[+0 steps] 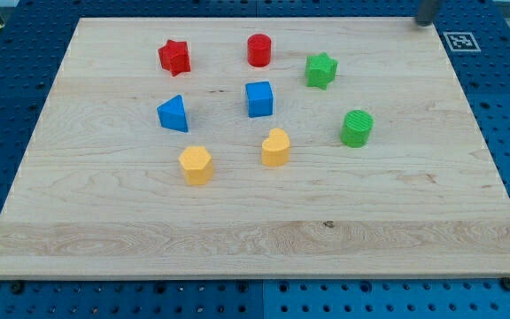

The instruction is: Move red circle closer to the green star

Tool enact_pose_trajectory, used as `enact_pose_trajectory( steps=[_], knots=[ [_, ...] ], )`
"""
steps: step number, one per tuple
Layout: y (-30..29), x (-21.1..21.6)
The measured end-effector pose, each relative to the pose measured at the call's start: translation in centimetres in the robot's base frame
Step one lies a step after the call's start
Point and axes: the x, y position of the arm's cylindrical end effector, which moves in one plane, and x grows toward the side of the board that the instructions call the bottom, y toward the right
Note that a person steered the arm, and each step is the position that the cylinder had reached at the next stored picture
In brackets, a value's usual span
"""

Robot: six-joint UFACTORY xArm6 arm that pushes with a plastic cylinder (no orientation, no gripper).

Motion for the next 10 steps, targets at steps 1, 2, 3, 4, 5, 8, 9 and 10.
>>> enact_pose_trajectory(
  steps=[1,2,3,4,5,8,9,10],
  knots=[
    [-10.1,0.0],
    [-18.7,-0.3],
    [-25.7,-0.8],
    [-26.5,0.4],
    [-29.2,6.7],
    [-26.4,6.2],
    [-24.7,6.3],
    [-24.9,8.8]
  ],
)
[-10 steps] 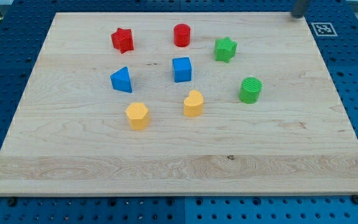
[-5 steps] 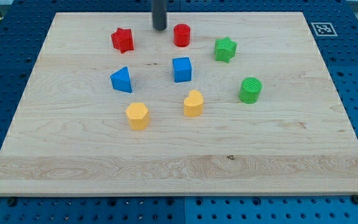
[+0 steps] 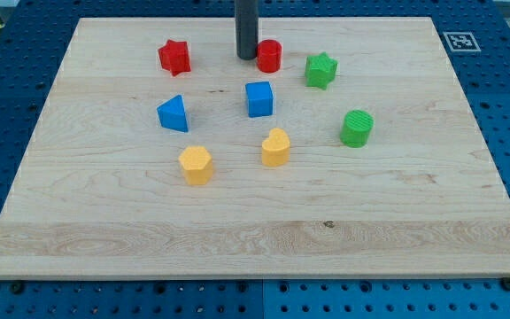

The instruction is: Move red circle closer to the green star

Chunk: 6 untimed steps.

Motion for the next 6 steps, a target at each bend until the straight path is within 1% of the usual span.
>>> enact_pose_trajectory(
  steps=[1,2,6],
  knots=[
    [0.7,0.6],
    [2.7,1.1],
    [12.8,0.6]
  ],
)
